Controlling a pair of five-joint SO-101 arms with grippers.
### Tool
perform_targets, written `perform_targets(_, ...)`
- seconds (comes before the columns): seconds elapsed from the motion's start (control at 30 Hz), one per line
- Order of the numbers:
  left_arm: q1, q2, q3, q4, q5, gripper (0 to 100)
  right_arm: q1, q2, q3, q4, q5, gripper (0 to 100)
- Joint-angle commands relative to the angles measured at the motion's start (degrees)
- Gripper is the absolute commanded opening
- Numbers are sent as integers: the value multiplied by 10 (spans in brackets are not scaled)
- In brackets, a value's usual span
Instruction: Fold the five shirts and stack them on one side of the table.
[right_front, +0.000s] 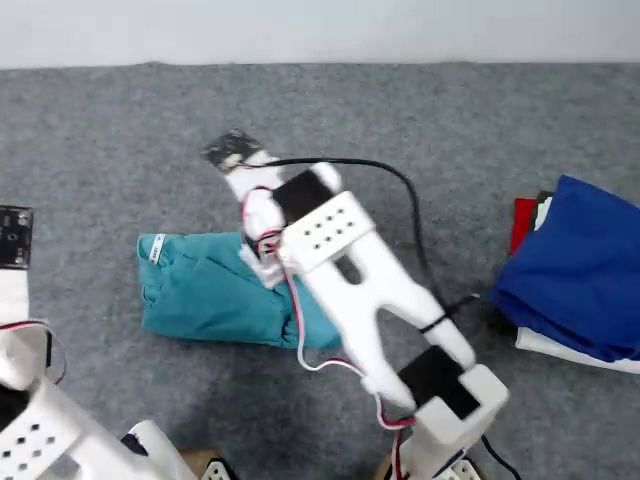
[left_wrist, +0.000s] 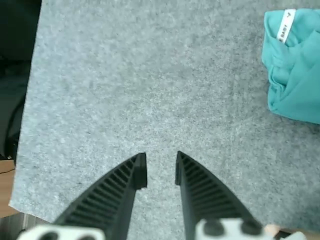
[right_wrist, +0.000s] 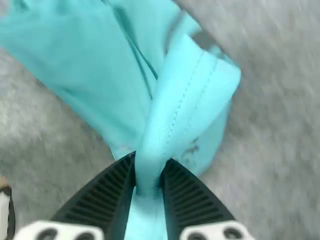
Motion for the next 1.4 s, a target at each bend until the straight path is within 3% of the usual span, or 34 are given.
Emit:
perform_targets(0.0, 1, -27, 35, 0, 5, 101, -27, 48, -71, -36, 5, 9)
perform_targets(0.6, 1, -118, 131, -25, 4, 103, -87, 421, -568, -13, 10, 9)
perform_targets(0.9, 1, -116, 132, -23, 4, 103, -107, 478, -644, -60, 9, 18)
perform_targets(1.1, 1, -115, 132, -23, 4, 103, -109, 470, -656, -40, 6, 282)
perform_targets(1.17, 0, -115, 132, -23, 4, 103, -108, 461, -675, -7, 6, 322)
perform_targets(1.37, -2, -118, 151, -23, 4, 103, -86, 437, -711, 92, 11, 151)
